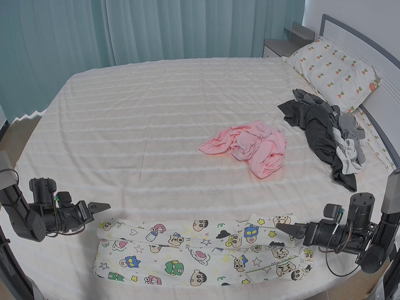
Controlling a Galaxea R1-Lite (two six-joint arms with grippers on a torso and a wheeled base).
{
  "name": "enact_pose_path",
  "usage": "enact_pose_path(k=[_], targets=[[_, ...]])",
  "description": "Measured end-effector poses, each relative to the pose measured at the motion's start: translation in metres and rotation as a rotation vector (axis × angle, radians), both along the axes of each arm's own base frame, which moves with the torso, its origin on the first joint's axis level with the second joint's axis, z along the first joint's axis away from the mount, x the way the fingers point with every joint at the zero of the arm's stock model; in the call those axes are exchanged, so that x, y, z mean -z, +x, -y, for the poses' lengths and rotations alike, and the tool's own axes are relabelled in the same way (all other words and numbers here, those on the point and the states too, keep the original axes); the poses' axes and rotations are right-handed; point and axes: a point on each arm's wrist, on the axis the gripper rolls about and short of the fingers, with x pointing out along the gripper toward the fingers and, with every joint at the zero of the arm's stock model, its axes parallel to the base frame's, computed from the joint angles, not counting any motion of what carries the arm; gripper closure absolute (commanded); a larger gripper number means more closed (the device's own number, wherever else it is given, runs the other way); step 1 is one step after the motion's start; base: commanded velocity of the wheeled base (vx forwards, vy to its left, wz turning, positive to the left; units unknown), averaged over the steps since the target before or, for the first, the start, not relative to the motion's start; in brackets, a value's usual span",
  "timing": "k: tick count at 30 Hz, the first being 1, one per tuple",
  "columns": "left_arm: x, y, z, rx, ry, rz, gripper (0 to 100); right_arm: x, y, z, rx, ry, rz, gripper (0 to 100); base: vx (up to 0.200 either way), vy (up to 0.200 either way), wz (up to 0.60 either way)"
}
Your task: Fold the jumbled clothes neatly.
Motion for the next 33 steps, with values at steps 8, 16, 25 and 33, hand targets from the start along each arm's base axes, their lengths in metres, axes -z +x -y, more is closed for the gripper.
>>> enact_pose_path(k=[8,16,25,33], targets=[[-0.009,0.023,-0.005,0.066,0.192,-0.029,0,-0.002,-0.001,-0.002,-0.005,-0.002,0.011,0,0.000,0.000,0.00],[-0.001,0.031,0.000,0.107,0.191,-0.044,0,-0.002,-0.002,-0.003,-0.011,-0.003,0.012,0,0.000,0.000,0.00],[0.016,0.030,0.008,0.148,0.168,-0.101,0,-0.001,-0.002,-0.004,-0.013,-0.004,0.008,0,0.000,0.000,0.00],[0.023,0.023,0.011,0.159,0.164,-0.136,100,0.001,-0.002,-0.005,-0.016,-0.007,0.001,0,0.000,0.000,0.00]])
